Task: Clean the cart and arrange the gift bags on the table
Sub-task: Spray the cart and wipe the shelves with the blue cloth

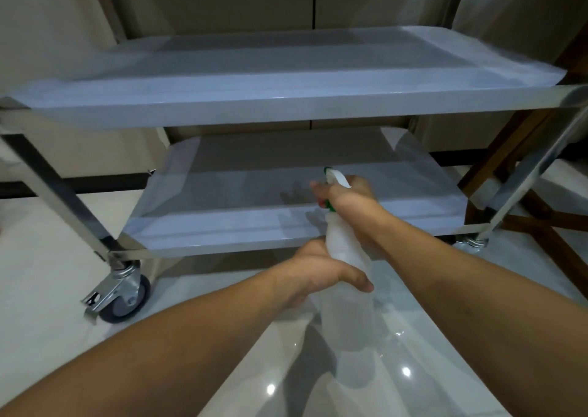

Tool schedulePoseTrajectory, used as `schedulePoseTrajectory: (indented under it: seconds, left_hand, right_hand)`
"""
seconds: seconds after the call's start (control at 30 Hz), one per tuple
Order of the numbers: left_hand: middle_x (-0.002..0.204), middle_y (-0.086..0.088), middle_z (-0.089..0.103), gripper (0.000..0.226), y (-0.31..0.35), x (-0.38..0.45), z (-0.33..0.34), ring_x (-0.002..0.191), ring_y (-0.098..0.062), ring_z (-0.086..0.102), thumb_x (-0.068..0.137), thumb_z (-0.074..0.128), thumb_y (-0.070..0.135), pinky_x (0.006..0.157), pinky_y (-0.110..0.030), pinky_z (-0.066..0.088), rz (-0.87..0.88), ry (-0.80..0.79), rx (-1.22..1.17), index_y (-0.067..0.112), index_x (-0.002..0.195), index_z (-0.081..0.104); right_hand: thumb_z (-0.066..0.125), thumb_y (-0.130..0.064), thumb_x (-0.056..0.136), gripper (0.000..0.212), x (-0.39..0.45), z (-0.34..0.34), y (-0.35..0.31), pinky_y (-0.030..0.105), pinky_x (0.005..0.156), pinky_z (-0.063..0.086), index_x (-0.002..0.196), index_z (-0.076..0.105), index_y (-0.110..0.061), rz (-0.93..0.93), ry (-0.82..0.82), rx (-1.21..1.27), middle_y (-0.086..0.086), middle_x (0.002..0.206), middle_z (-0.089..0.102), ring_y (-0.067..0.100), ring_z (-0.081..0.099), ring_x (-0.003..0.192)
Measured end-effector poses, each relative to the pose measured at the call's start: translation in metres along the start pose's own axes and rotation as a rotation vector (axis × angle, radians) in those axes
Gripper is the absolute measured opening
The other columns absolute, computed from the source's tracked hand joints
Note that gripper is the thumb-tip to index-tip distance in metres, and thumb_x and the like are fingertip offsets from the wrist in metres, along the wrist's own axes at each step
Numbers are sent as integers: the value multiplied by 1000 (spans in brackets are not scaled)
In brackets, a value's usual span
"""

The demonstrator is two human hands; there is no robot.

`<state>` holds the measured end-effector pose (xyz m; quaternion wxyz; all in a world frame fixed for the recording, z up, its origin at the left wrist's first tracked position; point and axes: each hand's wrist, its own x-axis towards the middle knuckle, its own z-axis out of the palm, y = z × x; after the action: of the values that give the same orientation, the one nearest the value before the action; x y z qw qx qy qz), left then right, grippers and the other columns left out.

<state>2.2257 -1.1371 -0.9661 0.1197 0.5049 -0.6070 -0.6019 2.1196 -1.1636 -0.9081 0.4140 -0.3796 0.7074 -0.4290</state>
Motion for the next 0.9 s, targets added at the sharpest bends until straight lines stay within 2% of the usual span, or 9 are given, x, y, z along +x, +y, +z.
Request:
schedulePoseTrajectory:
  seconds: [0.1,0.27,0.4,0.43,0.53,0.63,0.73,0.8,0.9]
  left_hand:
    - [102,9,75,65,-3,-9,-11,98,-10,70,53,94,23,90,-35,59,23,30,-3,29,113,69]
    - [99,11,76,74,-15,-21,-28,96,-12,72,41,94,34,87,-37,60,17,104,-25,32,111,69]
    - [101,10,76,79,-29,-31,-54,96,-12,72,36,93,35,86,-39,61,-25,187,-18,34,111,68]
    - [102,10,75,79,-33,-34,-61,97,-13,72,36,93,36,86,-40,61,-32,190,-11,35,111,69]
    - [105,8,75,74,-41,-49,-70,99,-14,72,42,93,36,87,-40,61,-65,162,-16,32,112,70]
    - [101,9,75,64,-49,-59,-75,97,-13,71,48,94,32,87,-39,61,-98,206,-33,30,108,71]
    - [99,8,76,64,-58,-63,-89,95,-13,71,47,93,27,86,-39,61,-101,264,-55,29,107,71]
    - [99,6,76,68,-65,-65,-98,95,-14,73,42,92,27,87,-42,61,-117,282,-72,28,107,72]
    - [102,7,76,73,-73,-72,-108,100,-16,71,40,92,29,90,-42,60,-131,271,-52,31,109,71]
  right_hand:
    - [78,-53,80,44,3,16,-4,42,74,62,93,66,-12,-14,-34,-18,11,84,76,25,71,68]
    - [70,-49,85,34,0,45,-14,45,76,61,81,57,-19,-64,65,-122,9,85,73,29,72,75]
    - [76,-43,85,32,-6,75,-18,32,60,57,85,65,-13,-70,-107,20,6,76,73,19,66,58]
    - [76,-44,85,33,-7,83,-19,32,61,56,86,65,-13,-69,-152,20,6,76,73,20,65,58]
    - [71,-54,84,42,-11,102,-20,37,70,59,89,65,-13,-67,-168,-78,6,77,74,25,70,68]
    - [69,-57,84,44,-17,116,-18,34,67,57,92,64,-15,-76,-122,-146,5,81,73,26,72,73]
    - [73,-50,86,35,-25,129,-24,37,77,58,91,63,-17,-65,-264,-6,4,80,76,24,74,77]
    - [76,-48,84,34,-31,138,-28,40,84,58,92,61,-18,-52,-390,37,6,91,76,25,73,88]
    - [73,-52,86,34,-36,149,-27,43,87,58,87,58,-21,-86,-407,-15,10,97,74,27,72,90]
